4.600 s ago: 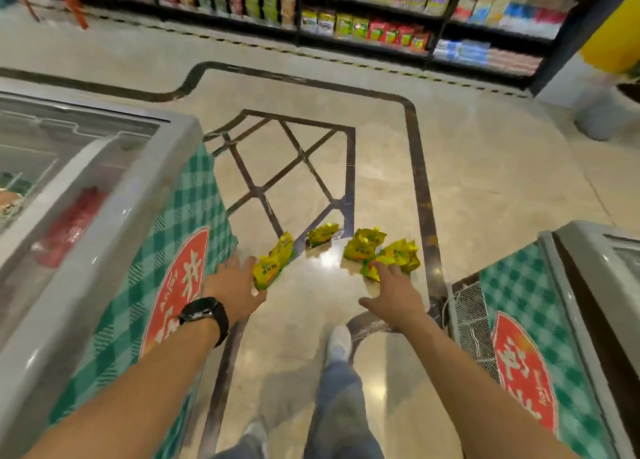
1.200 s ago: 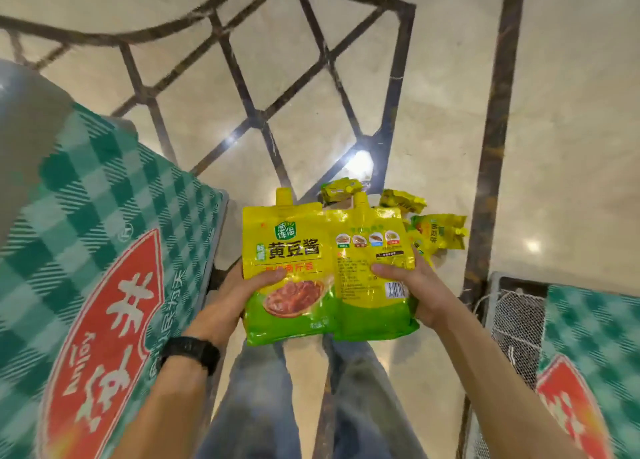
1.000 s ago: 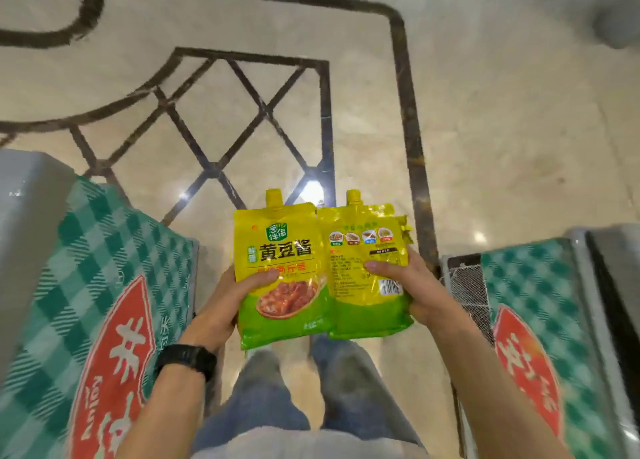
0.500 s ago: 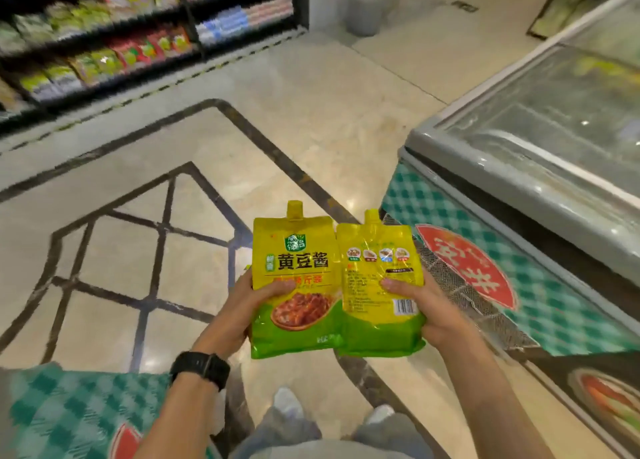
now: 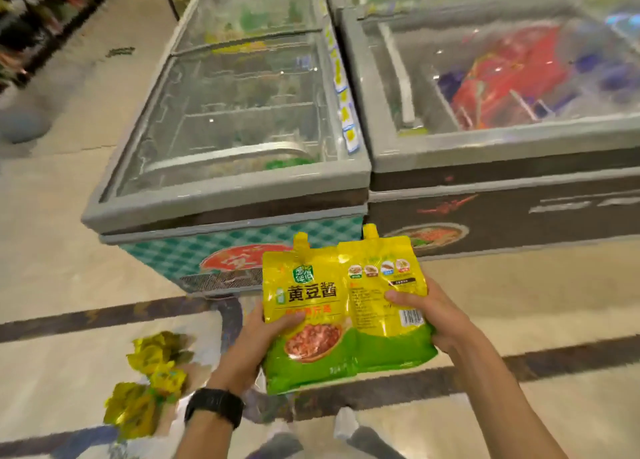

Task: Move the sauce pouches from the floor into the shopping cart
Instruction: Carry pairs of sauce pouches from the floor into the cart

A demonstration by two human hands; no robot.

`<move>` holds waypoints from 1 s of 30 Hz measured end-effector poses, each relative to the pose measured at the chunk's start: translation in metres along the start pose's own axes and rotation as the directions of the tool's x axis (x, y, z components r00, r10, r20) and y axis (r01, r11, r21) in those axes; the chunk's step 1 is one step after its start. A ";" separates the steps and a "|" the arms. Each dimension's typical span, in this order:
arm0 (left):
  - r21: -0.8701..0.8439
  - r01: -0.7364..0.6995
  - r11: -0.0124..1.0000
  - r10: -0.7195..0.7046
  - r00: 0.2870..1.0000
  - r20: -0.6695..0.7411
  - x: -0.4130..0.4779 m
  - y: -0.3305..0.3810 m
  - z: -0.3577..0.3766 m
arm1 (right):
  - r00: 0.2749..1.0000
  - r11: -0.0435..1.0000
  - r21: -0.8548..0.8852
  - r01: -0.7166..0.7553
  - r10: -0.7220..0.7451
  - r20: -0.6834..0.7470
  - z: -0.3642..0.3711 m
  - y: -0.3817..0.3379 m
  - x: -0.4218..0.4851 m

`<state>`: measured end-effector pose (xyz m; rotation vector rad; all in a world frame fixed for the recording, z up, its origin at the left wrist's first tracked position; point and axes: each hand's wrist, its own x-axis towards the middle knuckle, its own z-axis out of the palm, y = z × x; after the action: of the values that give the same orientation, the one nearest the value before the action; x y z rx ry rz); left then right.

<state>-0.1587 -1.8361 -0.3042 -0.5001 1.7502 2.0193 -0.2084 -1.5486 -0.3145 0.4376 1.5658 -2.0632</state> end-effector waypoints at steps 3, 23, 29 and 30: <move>0.092 0.021 0.996 -0.033 0.990 0.134 0.048 0.022 0.066 | 0.986 0.991 0.114 0.064 -0.045 -0.161 -0.067 -0.010 -0.014; 0.549 -0.070 0.833 -0.422 0.562 0.711 0.314 0.067 0.591 | 0.463 0.760 0.358 0.542 0.084 -0.882 -0.418 -0.084 -0.094; 0.623 -0.141 0.770 -0.525 0.415 0.743 0.313 0.039 0.768 | 0.352 0.685 0.360 0.634 0.160 -0.922 -0.547 -0.085 -0.140; 0.625 -0.159 0.764 -0.524 0.413 0.745 0.313 0.033 0.797 | 0.342 0.677 0.359 0.642 0.166 -0.925 -0.572 -0.086 -0.148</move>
<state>-0.4391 -1.0265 -0.3267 0.5435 1.3473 0.9836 -0.1647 -0.9532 -0.3288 2.1300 1.2311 -2.8682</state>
